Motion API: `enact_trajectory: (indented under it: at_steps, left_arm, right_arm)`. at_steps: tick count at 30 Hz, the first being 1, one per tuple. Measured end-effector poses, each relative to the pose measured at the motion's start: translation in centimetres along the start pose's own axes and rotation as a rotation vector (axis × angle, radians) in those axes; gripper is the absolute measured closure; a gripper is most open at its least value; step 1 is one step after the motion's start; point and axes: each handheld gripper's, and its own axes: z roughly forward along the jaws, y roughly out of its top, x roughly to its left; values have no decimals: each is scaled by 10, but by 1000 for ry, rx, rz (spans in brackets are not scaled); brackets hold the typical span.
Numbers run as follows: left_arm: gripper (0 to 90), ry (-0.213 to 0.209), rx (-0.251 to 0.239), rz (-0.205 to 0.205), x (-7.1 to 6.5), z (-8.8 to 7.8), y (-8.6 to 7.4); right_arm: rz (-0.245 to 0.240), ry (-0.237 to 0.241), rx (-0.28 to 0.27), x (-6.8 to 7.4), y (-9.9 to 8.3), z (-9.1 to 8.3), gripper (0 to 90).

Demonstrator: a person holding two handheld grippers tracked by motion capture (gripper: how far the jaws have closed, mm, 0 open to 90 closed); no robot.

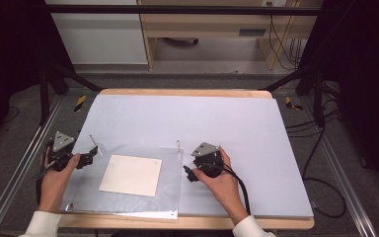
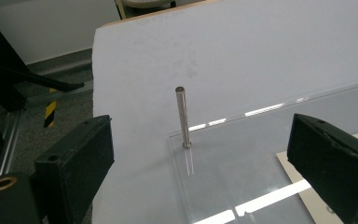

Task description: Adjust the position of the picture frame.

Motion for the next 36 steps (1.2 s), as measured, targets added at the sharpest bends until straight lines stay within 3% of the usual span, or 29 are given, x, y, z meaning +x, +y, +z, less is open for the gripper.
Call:
enact_trajectory:
  at_steps: [3,7,11,15,23,28,36]
  left_arm:
    - [63,-4,3,-15,1,2,-2]
    - [63,-11,2,-4,-5,5,-2]
    - [62,-13,7,3,-7,6,-2]
    - [66,0,17,8,-6,6,-2]
    - [97,26,25,-9,-7,5,-1]
    - [150,21,28,-11,-7,6,0]
    - [219,10,38,-6,-6,7,-1]
  right_arm:
    - [-1,-3,8,1,-1,1,119]
    - [-10,-39,1,4,0,2,133]
    - [-11,-42,-6,6,2,0,149]
    - [-30,-39,2,7,4,-2,252]
    - [-16,6,-12,6,14,-7,475]
    - [-39,44,39,0,33,7,584]
    - [-50,54,87,-4,50,40,628]
